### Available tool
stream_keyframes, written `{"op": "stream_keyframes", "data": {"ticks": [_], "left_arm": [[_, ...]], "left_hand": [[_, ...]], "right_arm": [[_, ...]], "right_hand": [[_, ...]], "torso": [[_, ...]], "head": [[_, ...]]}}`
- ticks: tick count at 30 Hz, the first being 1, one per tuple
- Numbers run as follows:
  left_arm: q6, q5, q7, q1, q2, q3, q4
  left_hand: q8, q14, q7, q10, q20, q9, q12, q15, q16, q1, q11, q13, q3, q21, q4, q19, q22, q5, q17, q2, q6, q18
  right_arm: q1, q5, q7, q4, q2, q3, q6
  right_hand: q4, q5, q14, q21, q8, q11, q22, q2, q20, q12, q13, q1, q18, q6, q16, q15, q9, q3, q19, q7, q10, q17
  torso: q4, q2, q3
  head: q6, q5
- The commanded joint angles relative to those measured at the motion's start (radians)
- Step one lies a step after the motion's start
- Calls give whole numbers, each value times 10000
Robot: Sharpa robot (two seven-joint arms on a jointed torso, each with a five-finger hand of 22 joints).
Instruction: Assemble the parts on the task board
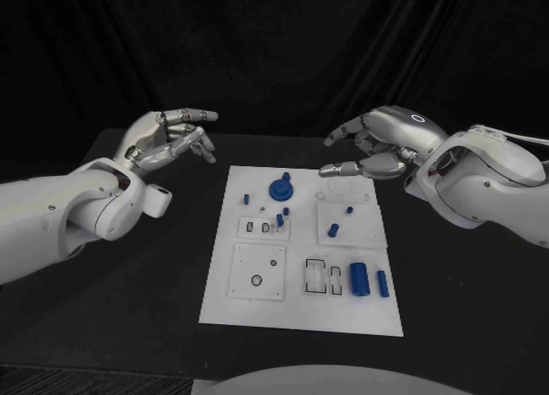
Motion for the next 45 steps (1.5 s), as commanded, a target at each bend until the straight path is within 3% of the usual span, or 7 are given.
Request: {"op": "stream_keyframes", "data": {"ticks": [1,5,9,20,28,36,45], "left_arm": [[-1193,-3870,-1237,400,59,8,-26],[-582,-5937,-3157,798,242,7,35],[762,-7445,-5237,954,489,7,226],[4024,-8264,-8798,1037,1447,8,316],[5107,-8313,-9306,1043,2297,10,109],[5037,-8321,-8825,1041,2635,9,12],[5291,-8322,-9086,1015,2876,8,-112]], "left_hand": [[185,987,55,1489,-552,131,4041,-514,2547,-339,-520,3657,94,1318,36,539,911,-2,2371,33,790,-14],[907,6252,107,5351,-889,628,10782,-773,7257,-692,-632,10444,541,6744,165,2914,7668,-195,12570,1097,2220,-959],[1920,6529,-146,5351,-1082,1525,10782,-812,7346,-991,-770,10444,604,9445,-32,4986,11702,-79,12987,1751,3430,-1520],[3309,6529,-788,5351,-1265,3711,10782,-1275,7346,-1590,-1298,10444,183,10106,-62,6033,13100,1090,12987,2659,4486,-1779],[876,6529,-220,5351,-1080,2786,10782,-932,7346,-975,-839,10444,82,10021,-86,5792,12894,1215,12987,2902,3498,-1722],[-1873,6529,422,5351,-568,744,10782,-487,7346,-223,-393,10444,361,9776,-143,5200,12437,618,12987,2966,-285,-1580],[-381,6529,-107,5351,-657,1557,10782,-685,7346,-625,-669,10444,262,9945,-91,5638,12797,462,12987,3084,4494,-1678]], "right_arm": [[29,571,-426,-25,-54,4,567],[24,606,-567,-183,-87,3,771],[-22,622,-602,-359,-118,2,602],[-189,634,-597,-453,-571,1,-767],[-364,634,-800,-371,-889,0,-1067],[-490,634,-851,-457,-908,0,-1159],[-634,634,-767,-423,-1038,0,-1350]], "right_hand": [[46,31,1039,-376,45,-13,2354,-630,60,26,2635,-483,130,154,26,37,2,-725,600,-67,1031,2630],[19,11,610,-2149,18,-69,1660,81,2,26,2635,-1848,574,332,-649,-26,-10,-322,-459,-116,1031,1230],[-43,-34,454,-2849,65,-62,1321,1480,-18,26,2635,-2316,678,684,-1195,-39,14,-28,-686,-77,1031,475],[-76,535,76,-3862,-127,-18,838,2840,19,-450,2198,-1101,806,979,-2965,4,-27,-722,-742,-28,666,-1706],[-84,1114,110,-4479,-202,16,575,3288,48,-1081,1653,-505,883,1146,-3644,34,-9,-1170,-750,20,273,-2299],[-81,1495,182,-4554,-440,-10,564,3496,33,-1069,1671,-122,878,800,-3701,15,-83,-1351,-664,-8,327,-2263],[-93,1665,275,-4293,-445,-4,688,3541,17,-921,1800,38,824,790,-3462,-1,-80,-1426,-532,16,431,-1945]], "torso": [[-63,-63,99],[-107,-79,172],[-100,-119,238],[-300,-280,593],[-342,-282,720],[-367,-286,685],[-421,-282,808]], "head": [[-7,39],[14,100],[-53,129],[-497,358],[-632,291],[-663,335],[-663,315]]}}
